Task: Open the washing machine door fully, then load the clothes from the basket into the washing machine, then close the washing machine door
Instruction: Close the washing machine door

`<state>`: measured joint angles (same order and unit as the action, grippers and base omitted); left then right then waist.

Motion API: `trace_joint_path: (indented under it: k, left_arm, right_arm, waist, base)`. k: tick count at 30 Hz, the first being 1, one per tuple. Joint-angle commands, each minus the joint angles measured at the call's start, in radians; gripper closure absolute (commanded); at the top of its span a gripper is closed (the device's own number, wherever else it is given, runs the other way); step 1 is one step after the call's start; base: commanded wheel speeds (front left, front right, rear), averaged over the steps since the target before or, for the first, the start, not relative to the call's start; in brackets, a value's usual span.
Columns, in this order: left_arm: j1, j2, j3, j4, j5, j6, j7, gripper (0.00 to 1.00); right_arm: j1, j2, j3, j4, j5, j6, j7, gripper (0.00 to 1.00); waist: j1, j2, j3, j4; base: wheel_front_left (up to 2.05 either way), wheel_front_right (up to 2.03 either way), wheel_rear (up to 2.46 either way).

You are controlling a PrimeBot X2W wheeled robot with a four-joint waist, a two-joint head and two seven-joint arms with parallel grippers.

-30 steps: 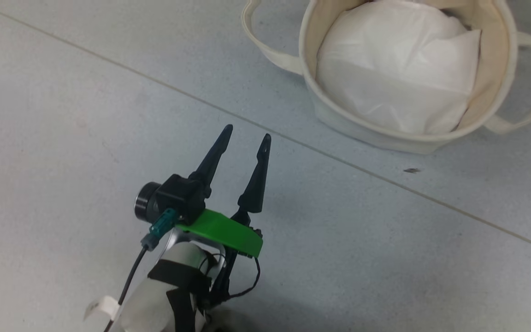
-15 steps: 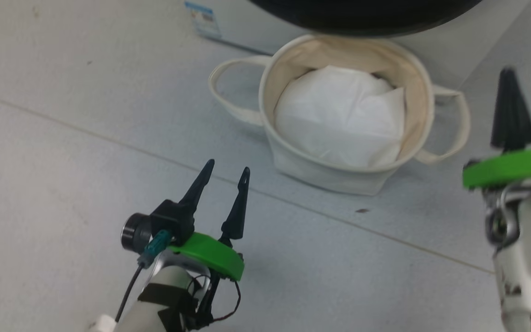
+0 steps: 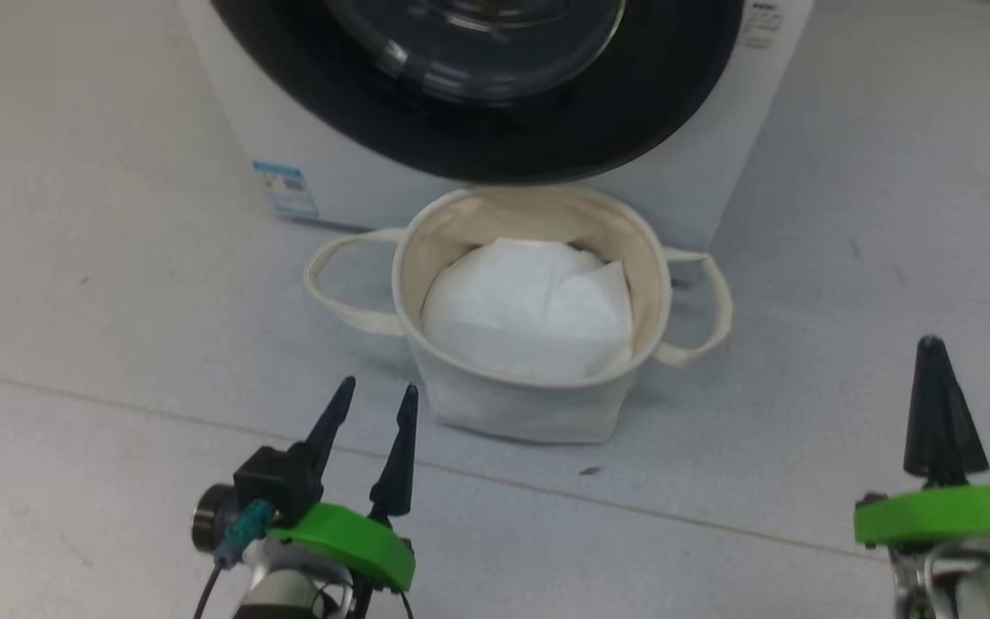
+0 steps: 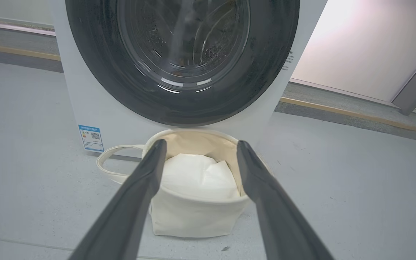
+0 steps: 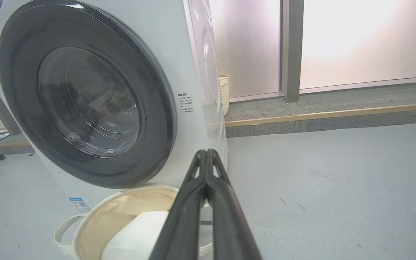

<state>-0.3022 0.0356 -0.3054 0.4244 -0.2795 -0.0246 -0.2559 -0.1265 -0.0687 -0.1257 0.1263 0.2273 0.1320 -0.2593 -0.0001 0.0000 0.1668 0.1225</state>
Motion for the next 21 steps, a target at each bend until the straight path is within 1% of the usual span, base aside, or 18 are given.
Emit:
trace_joint_path:
  k: [1,4,6,7,8,9,10,12,15,21]
  left_arm:
    - [-0.001,0.015,0.032,-0.022,-0.004,-0.005,-0.006,0.0]
    - [0.019,0.015,0.035,-0.022,0.005,-0.007,-0.006,0.0]
    - [0.038,0.015,0.04,-0.035,0.02,-0.004,-0.006,0.0]
    - [0.05,0.015,0.043,-0.039,0.022,-0.004,-0.006,0.0]
    - [0.061,0.015,0.044,-0.042,0.026,-0.004,-0.006,0.0]
    - [0.071,0.015,0.044,-0.044,0.027,-0.004,-0.006,0.0]
    - [0.08,0.015,0.045,-0.044,0.024,-0.005,-0.006,0.0]
    - [0.09,0.015,0.048,-0.038,0.016,-0.004,-0.006,0.0]
    - [0.096,0.015,0.045,-0.038,0.014,-0.004,-0.006,0.0]
    - [0.102,0.015,0.036,-0.063,0.05,-0.002,-0.006,0.0]
  right_arm:
    - [0.025,0.007,0.018,-0.048,-0.015,-0.001,-0.002,1.0]
    - [0.07,0.013,0.007,-0.074,-0.025,-0.001,-0.002,1.0]
    - [0.09,0.015,0.009,-0.084,-0.034,-0.001,-0.002,0.95]
    - [0.098,0.016,0.008,-0.088,-0.044,-0.001,-0.002,0.89]
    - [0.105,0.016,0.006,-0.093,-0.049,-0.001,-0.002,0.76]
    - [0.112,0.017,0.001,-0.097,-0.049,-0.001,-0.002,0.44]
    - [0.12,0.017,-0.001,-0.1,-0.051,-0.001,-0.002,0.0]
    - [0.133,0.018,0.001,-0.098,-0.069,-0.001,-0.002,0.0]
    - [0.146,0.018,0.006,-0.089,-0.064,-0.001,-0.002,0.0]
    - [0.153,0.018,0.021,-0.024,-0.049,-0.001,-0.002,0.0]
  waist:
    - [0.0001,0.0,-0.052,-0.037]
    - [0.0001,0.0,-0.084,-0.05]
    - [0.0001,0.0,-0.106,-0.061]
    - [0.0001,0.0,-0.116,-0.066]
    - [0.0001,0.0,-0.126,-0.069]
    - [0.0001,0.0,-0.135,-0.071]
    - [0.0001,0.0,-0.141,-0.072]
    - [0.0001,0.0,-0.148,-0.073]
    - [0.0001,0.0,-0.155,-0.072]
    - [0.0001,0.0,-0.161,-0.069]
  base:
    - [0.0,0.0,0.0]
    - [0.0,0.0,0.0]
    - [0.0,0.0,0.0]
    - [0.0,0.0,0.0]
    - [0.0,0.0,0.0]
    - [0.0,0.0,0.0]
    - [0.0,0.0,0.0]
    - [0.0,0.0,0.0]
    - [0.0,0.0,0.0]
    - [0.0,0.0,0.0]
